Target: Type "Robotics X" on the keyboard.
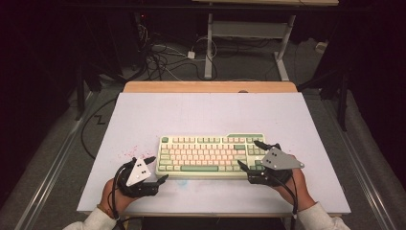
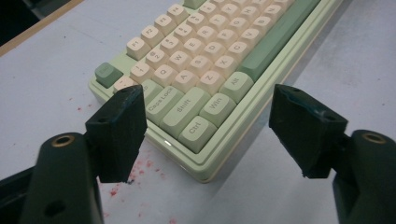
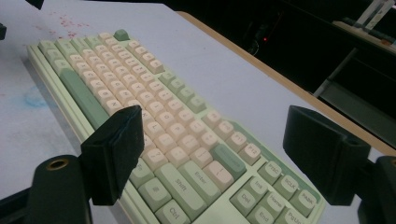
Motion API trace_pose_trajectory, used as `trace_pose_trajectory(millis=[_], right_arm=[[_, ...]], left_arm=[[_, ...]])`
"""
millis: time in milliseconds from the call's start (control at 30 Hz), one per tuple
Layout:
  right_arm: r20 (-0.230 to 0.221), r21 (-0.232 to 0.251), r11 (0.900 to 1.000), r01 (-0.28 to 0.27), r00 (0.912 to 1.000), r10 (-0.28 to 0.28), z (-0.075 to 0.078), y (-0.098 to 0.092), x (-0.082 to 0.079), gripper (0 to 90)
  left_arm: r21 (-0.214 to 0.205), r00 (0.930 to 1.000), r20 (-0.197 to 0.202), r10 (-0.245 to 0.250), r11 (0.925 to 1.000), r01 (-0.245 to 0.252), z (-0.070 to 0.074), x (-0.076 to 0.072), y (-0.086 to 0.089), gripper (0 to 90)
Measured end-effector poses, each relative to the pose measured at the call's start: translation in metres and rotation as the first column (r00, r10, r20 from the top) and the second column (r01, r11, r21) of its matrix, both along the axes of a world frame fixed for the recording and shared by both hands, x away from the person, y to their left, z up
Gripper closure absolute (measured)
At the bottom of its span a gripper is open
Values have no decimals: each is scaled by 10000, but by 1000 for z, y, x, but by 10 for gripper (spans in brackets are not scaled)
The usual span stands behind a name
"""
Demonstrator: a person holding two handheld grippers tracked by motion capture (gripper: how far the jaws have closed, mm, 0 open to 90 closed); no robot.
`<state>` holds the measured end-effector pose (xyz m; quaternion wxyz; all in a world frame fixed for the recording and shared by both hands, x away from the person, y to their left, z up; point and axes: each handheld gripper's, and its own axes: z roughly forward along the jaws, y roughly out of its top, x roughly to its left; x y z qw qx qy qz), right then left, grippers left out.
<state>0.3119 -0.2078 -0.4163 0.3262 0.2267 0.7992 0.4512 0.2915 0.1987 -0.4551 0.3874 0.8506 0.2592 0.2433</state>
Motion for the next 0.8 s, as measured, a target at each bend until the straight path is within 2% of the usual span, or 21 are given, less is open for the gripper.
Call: trace_pose_trajectory(millis=[100, 233, 333, 500, 633, 800], right_arm=[[3, 17, 10000, 56, 10000, -56, -2, -6, -4, 212], [-110, 43, 9999, 133, 9999, -133, -7, -14, -11, 212], [-201, 57, 9998, 198, 9996, -197, -10, -20, -15, 212], [-277, 40, 9992, 396, 9988, -395, -13, -28, -20, 212], [-195, -40, 9985, 544, 9983, -545, -13, -34, -21, 214], [-177, -40, 9979, 646, 9978, -646, -14, -37, -20, 214]], left_arm=[[-11, 10000, -41, -59, 10000, 59, 2, 2, -3, 317], [-181, 9976, -400, -566, 9983, 560, 4, 5, -7, 487], [-109, 9954, -522, -804, 9967, 800, 6, 6, -10, 636], [-18, 9931, -773, -883, 9961, 884, 8, 11, -15, 813], [182, 9918, -1025, -764, 9967, 786, 8, 16, -20, 877], [390, 9898, -1211, -756, 9960, 809, 10, 20, -26, 877]])
